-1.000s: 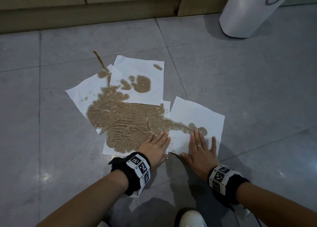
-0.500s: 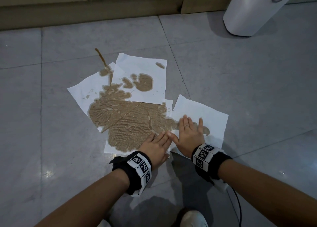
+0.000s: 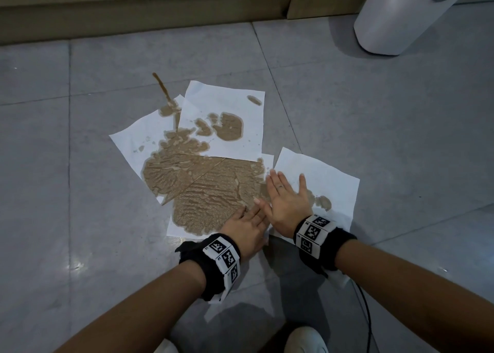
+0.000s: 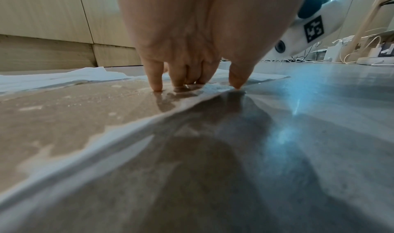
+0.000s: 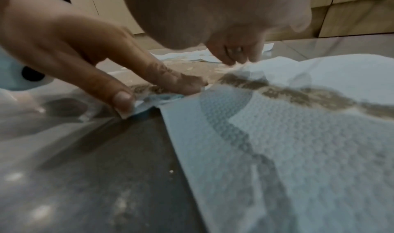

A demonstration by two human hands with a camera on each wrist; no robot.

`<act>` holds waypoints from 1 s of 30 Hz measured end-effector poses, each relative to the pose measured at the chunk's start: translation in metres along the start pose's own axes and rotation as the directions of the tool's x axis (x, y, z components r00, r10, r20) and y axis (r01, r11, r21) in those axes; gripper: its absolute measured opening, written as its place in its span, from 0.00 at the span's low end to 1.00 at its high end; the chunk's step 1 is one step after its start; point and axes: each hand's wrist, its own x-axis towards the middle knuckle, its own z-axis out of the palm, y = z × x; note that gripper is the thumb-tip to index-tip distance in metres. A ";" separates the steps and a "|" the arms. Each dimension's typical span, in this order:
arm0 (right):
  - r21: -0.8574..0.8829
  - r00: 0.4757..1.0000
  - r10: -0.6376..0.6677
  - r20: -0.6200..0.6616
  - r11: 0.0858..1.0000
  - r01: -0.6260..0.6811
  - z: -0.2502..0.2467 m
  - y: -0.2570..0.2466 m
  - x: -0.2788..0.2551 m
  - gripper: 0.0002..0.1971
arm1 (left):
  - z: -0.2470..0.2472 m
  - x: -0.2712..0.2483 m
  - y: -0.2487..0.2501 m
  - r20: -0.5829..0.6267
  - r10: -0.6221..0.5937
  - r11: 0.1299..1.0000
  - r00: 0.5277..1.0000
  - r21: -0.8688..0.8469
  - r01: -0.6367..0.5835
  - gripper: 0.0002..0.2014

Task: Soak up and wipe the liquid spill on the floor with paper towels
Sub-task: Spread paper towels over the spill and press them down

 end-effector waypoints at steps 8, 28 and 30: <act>0.003 0.998 -0.056 0.042 0.998 0.056 -0.017 -0.009 0.009 0.36 | 0.003 0.002 -0.002 -0.017 0.010 0.999 1.000 0.038 -0.009 0.30; -0.002 0.993 -0.090 -0.080 0.996 0.090 -0.059 -0.017 0.054 0.30 | 0.012 0.005 -0.015 -0.105 0.051 0.983 0.993 -0.168 -0.069 0.31; 0.043 0.983 -0.175 -0.050 0.983 0.178 -0.064 -0.024 0.066 0.32 | 0.012 0.001 -0.021 -0.158 0.104 0.956 0.982 -0.255 -0.142 0.32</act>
